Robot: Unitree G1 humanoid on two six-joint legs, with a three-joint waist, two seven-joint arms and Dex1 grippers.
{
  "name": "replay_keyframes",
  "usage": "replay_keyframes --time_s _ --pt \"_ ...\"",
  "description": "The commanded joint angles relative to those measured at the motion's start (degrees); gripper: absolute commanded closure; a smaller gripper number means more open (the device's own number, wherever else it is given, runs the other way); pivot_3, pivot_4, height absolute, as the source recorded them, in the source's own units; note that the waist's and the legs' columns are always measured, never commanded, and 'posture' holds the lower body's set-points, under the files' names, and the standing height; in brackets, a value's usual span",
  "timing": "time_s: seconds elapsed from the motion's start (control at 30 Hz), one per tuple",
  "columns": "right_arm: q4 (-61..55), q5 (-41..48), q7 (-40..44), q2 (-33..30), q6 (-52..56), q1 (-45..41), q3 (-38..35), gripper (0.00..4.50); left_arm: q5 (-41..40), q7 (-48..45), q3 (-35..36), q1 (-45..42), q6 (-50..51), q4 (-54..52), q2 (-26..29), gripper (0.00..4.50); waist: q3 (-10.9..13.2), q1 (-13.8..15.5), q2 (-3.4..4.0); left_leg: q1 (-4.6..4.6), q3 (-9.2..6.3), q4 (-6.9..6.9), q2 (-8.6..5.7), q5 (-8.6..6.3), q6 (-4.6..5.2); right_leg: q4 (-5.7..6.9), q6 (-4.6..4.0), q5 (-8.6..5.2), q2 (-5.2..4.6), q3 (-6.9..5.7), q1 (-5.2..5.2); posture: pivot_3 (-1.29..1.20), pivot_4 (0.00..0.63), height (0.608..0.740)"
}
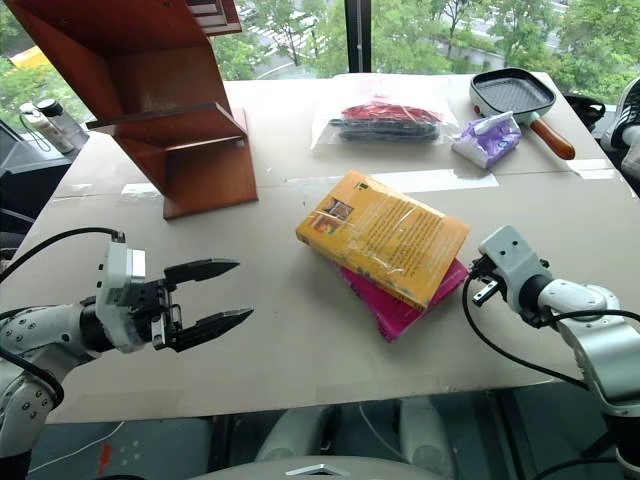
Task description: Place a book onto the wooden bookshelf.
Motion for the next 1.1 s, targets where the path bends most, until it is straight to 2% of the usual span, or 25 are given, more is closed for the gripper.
replay_keyframes --time_s 0.03,0.4,0.77,0.83,0.97,1.1 --pt "-2.2 -1.7 -3.4 2.4 2.2 -0.5 1.6 4.46 -1.5 0.8 1.8 0.2 -0.6 -2.4 -0.2 0.00 0.0 0.0 -0.01 0.00 0.01 0.00 0.00 0.00 0.00 0.00 0.00 0.00 0.00 0.01 0.00 0.00 0.150 0.740" --pt "-2.6 -4.9 -7.6 12.8 2.1 -3.0 9.2 4.46 -2.3 3.0 1.6 1.5 -0.5 -3.8 -0.8 0.00 -0.1 -1.8 -0.07 0.12 0.08 -0.02 0.09 0.00 0.00 0.08 0.00 0.01 0.13 0.08 0.01 0.00 0.150 0.740" --pt "-0.6 -3.9 -3.4 15.5 1.6 -9.1 14.0 4.46 -2.4 3.7 2.1 2.4 -0.4 -4.3 -0.9 0.00 0.0 -1.4 -0.04 0.08 0.05 -0.01 0.03 0.00 0.00 0.07 -0.01 0.01 0.08 0.05 -0.02 0.00 0.150 0.740" --pt "-2.4 -2.6 -1.4 13.1 2.9 -8.2 12.0 4.46 -2.5 3.9 2.8 3.0 -0.4 -4.2 -0.9 0.00 0.0 -1.4 -0.04 0.06 0.02 -0.02 0.03 0.00 0.00 0.07 -0.01 0.01 0.08 0.04 -0.04 0.00 0.150 0.740" --pt "-6.6 2.3 6.5 2.5 6.7 -5.3 2.9 4.46 -3.5 1.9 6.1 4.8 0.1 -1.1 0.0 0.00 0.0 -0.8 0.08 0.00 -0.02 -0.03 -0.04 -0.01 0.01 0.03 0.00 0.01 0.00 -0.01 -0.05 0.00 0.150 0.740" --pt "-6.0 6.2 13.3 -6.9 7.8 -6.8 -2.0 4.46 -1.6 -1.6 7.8 5.8 -1.8 3.2 1.2 0.00 0.1 -0.6 0.13 0.02 0.06 -0.04 0.00 -0.02 0.03 0.02 0.00 0.00 0.05 0.00 -0.04 0.00 0.150 0.740"
